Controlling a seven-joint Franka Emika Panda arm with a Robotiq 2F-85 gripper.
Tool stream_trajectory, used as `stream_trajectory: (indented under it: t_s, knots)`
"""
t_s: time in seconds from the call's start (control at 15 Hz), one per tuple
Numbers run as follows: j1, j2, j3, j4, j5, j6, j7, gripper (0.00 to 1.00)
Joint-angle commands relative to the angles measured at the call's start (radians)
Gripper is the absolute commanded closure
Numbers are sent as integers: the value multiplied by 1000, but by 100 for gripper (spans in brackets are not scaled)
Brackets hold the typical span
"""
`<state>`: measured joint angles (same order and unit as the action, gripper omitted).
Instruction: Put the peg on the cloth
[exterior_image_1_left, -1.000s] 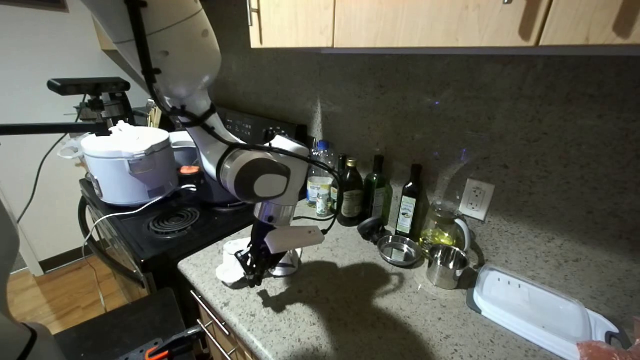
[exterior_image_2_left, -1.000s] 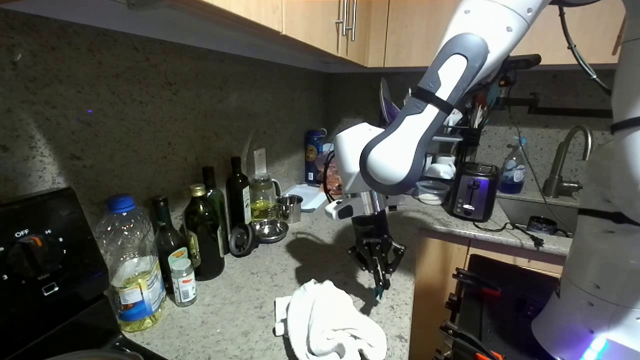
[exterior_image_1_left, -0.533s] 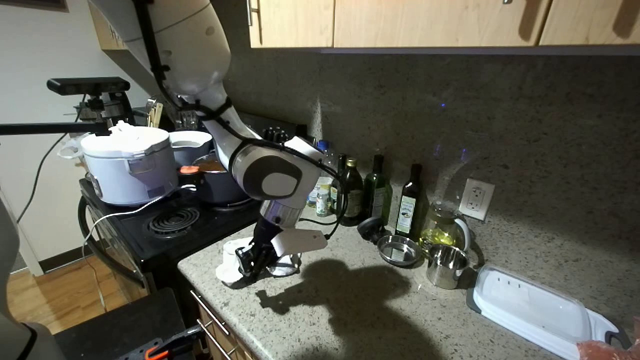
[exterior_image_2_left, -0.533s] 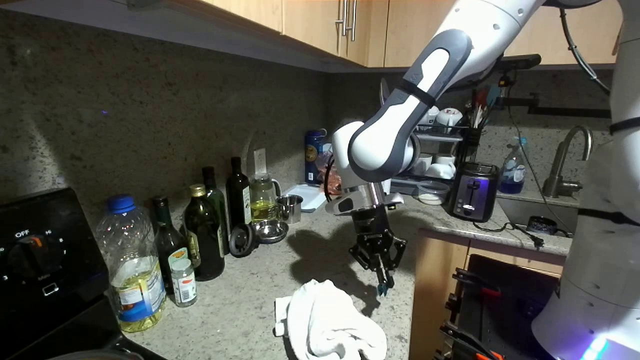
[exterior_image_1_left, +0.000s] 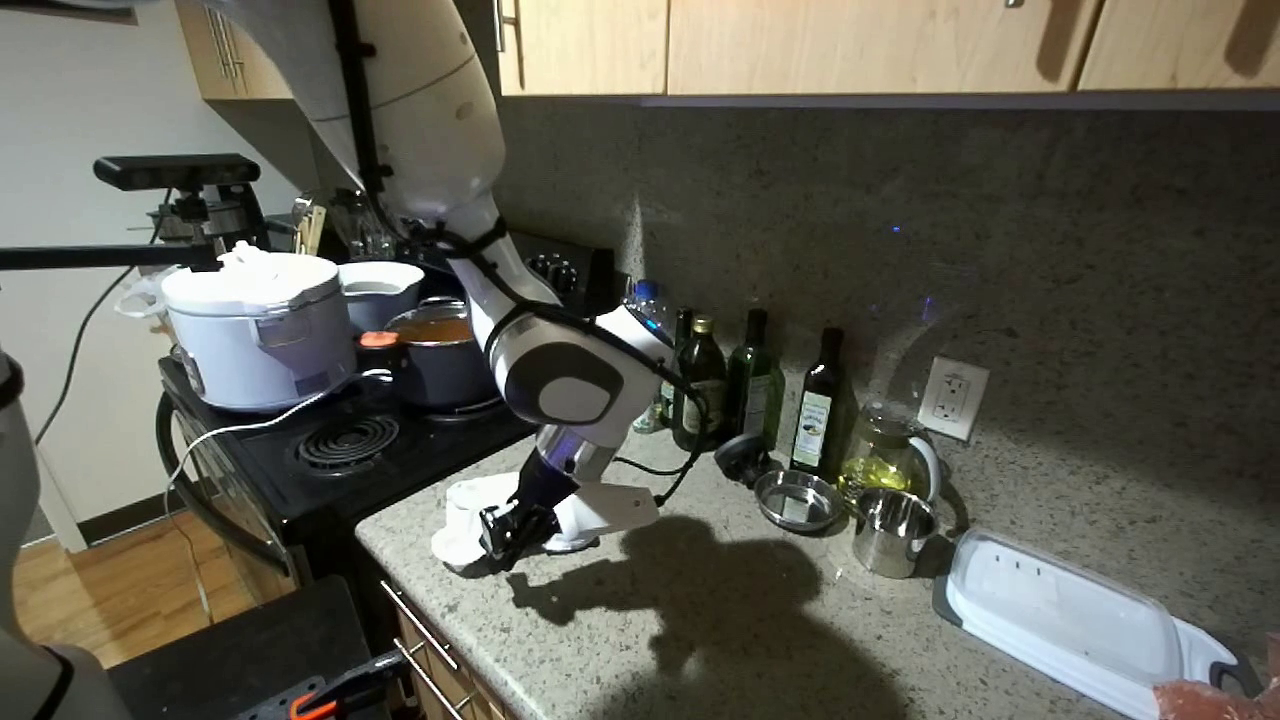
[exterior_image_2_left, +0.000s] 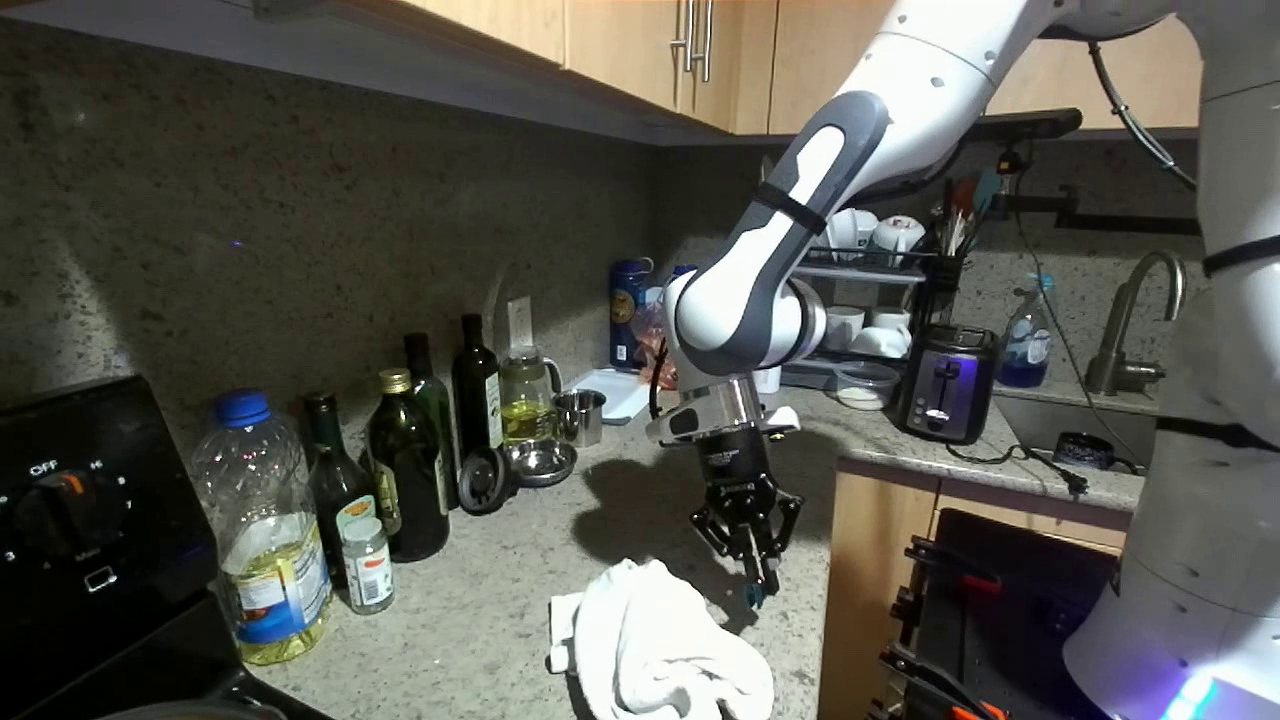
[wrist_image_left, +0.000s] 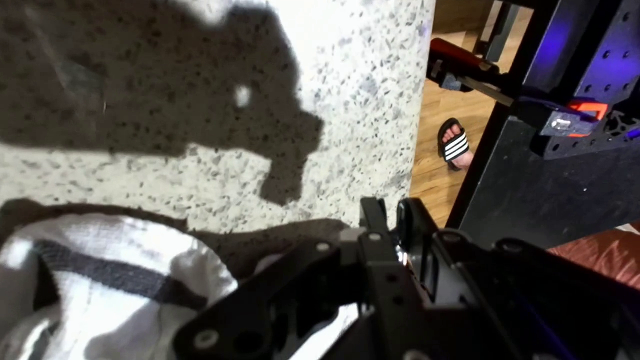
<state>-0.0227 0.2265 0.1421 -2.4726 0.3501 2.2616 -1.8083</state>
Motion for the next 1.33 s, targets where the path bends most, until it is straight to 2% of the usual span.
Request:
stream_trajectory:
  t_s: [0.0,1.27]
  knots:
    - [-16,43,6,34,57,-11,-47,96]
    - [-38,158,20,101,53,-11,-22,96]
